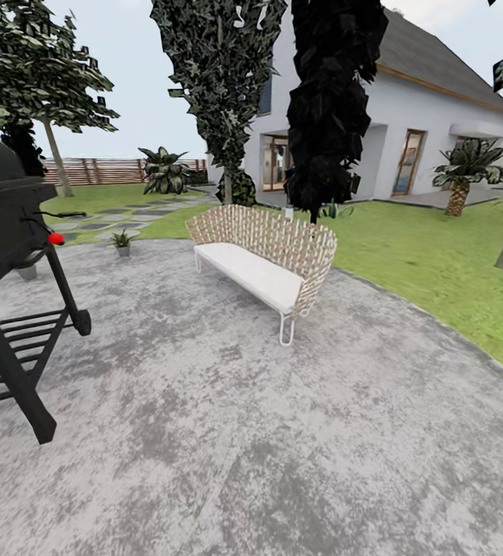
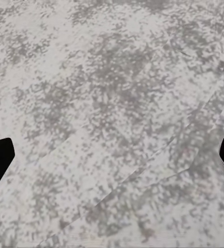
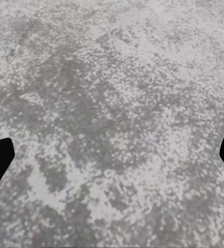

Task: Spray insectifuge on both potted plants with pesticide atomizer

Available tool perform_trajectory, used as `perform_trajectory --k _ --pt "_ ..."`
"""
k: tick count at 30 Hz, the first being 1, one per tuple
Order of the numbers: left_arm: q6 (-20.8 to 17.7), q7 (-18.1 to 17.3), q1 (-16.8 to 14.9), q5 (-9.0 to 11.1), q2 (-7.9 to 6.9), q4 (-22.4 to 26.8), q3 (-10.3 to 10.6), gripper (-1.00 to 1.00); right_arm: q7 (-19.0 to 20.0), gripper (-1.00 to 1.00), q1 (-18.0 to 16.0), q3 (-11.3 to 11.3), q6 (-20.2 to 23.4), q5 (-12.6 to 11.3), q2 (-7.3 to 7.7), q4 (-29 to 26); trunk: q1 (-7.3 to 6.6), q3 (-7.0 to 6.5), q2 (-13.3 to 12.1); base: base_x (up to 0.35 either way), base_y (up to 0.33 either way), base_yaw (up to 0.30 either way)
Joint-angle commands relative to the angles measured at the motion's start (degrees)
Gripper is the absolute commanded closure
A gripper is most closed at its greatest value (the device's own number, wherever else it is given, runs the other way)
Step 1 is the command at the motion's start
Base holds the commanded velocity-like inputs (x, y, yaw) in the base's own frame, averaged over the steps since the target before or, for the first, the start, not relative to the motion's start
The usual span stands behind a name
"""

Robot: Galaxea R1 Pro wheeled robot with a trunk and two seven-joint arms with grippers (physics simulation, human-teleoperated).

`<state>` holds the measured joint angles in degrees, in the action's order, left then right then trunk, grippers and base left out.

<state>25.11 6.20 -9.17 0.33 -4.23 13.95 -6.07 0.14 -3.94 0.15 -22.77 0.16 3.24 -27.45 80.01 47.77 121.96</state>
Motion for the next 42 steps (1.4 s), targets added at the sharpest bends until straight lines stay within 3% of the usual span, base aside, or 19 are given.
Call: perform_trajectory --k 1,13,32,42 --pt "0.20 0.04 -0.05 0.03 0.01 -0.06 -0.09 -1.00 0.00 -1.00 -0.02 0.02 -0.17 0.01 0.01 0.03 0.02 0.05 0.02 0.328 -0.085 0.266" --pt "0.12 0.04 -0.04 0.31 -0.01 -0.09 -0.25 -1.00 -0.22 -1.00 -0.02 -0.05 -0.17 0.02 0.01 0.06 0.02 0.19 0.02 0.333 -0.039 0.270" --pt "0.20 0.05 -0.05 0.38 0.01 -0.15 -0.26 -1.00 0.10 -1.00 -0.02 -0.05 -2.36 0.01 -0.03 0.18 0.02 0.26 0.02 0.338 0.000 0.017" --pt "0.20 0.04 -0.01 0.38 0.01 -0.15 -0.26 -1.00 -0.21 -1.00 -0.02 -0.06 -2.45 0.01 -0.07 0.28 0.02 0.88 0.02 0.338 0.000 0.147"
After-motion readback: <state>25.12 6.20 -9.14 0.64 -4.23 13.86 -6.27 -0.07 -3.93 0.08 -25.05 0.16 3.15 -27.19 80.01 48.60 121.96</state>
